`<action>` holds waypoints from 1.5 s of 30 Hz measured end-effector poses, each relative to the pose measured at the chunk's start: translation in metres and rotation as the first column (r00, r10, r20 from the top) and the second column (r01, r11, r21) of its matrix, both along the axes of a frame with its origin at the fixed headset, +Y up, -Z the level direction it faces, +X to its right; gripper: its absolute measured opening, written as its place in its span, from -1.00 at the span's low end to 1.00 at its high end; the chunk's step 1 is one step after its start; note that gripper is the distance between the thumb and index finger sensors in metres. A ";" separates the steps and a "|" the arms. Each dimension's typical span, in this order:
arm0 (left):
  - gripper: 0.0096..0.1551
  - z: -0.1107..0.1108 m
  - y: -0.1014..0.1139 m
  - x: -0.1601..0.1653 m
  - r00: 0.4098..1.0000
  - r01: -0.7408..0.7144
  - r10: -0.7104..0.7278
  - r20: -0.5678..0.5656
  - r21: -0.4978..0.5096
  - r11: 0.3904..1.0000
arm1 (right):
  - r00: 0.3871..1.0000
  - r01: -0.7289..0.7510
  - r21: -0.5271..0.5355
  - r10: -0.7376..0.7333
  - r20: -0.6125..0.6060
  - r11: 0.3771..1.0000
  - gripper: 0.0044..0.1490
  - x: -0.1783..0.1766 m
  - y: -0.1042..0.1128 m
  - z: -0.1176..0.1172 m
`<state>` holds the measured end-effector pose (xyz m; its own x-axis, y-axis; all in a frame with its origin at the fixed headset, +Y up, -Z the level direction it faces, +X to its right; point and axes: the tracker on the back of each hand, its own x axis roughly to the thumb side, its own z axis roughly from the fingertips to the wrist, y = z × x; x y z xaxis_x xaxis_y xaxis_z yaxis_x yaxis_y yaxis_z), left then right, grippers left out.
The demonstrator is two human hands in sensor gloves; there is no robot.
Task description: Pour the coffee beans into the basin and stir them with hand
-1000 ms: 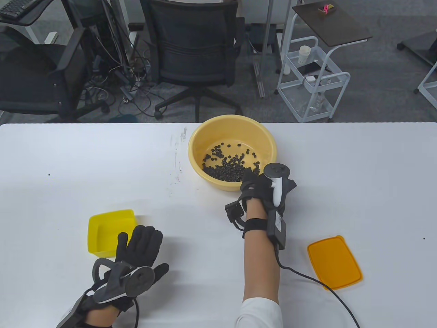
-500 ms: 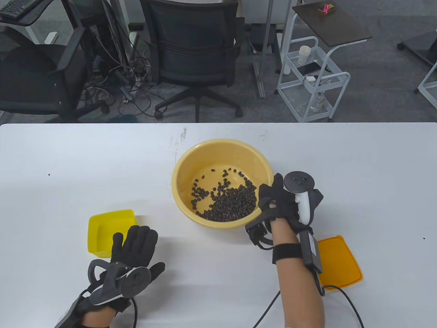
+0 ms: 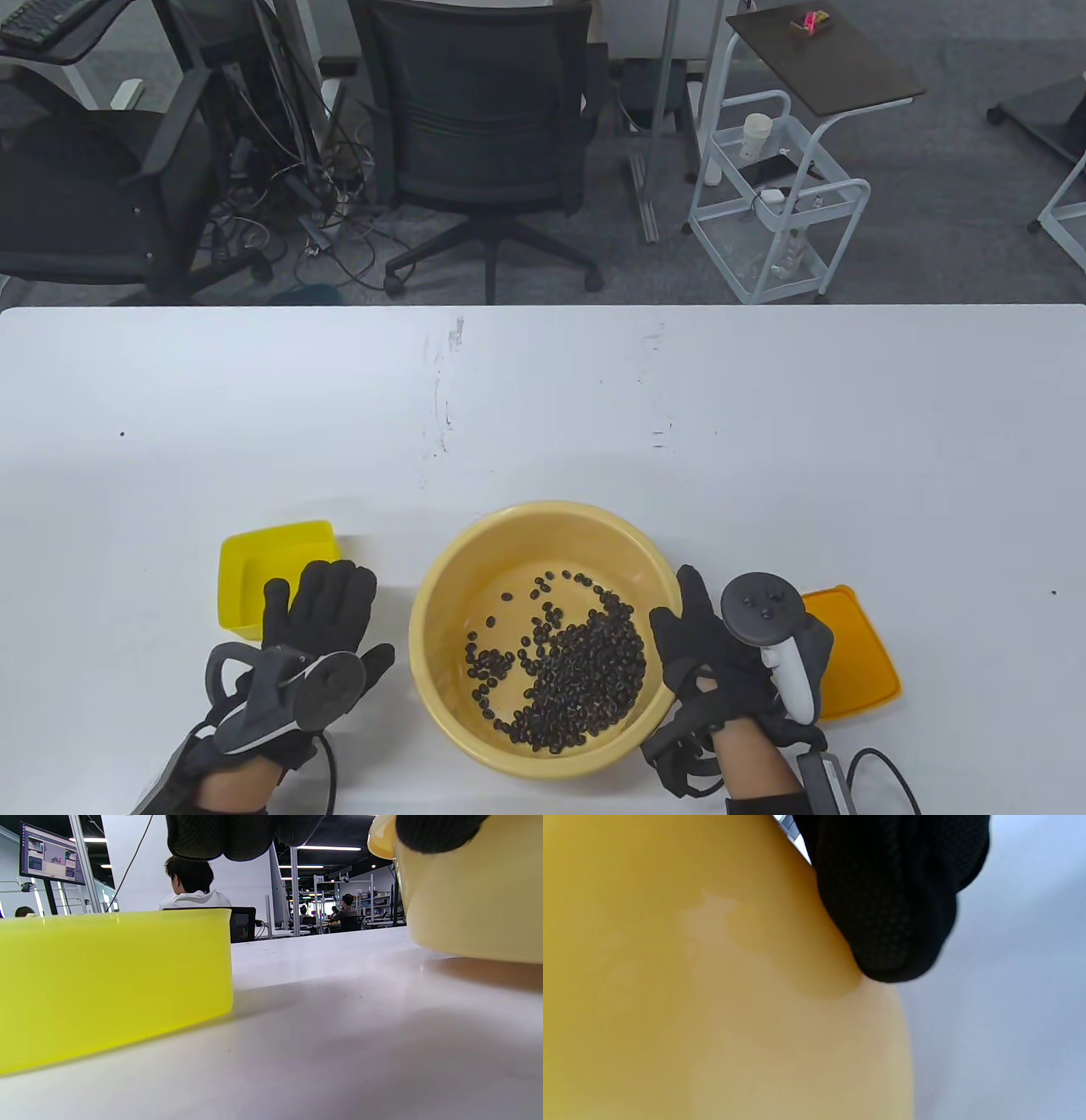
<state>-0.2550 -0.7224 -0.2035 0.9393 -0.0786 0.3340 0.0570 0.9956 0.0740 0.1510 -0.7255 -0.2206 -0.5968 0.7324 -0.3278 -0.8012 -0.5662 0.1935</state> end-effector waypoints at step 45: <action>-0.38 -0.021 -0.023 0.228 0.881 0.441 0.052 0.471 -0.855 0.273 | 0.985 0.163 0.035 -0.161 -0.067 0.986 -0.25 -0.015 -0.033 0.009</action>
<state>-0.0268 -0.7452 -0.2248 0.7352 0.3478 0.5818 0.4765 0.3453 -0.8085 0.1364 -0.7584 -0.2117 -0.4877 0.8328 -0.2619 -0.8699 -0.4381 0.2267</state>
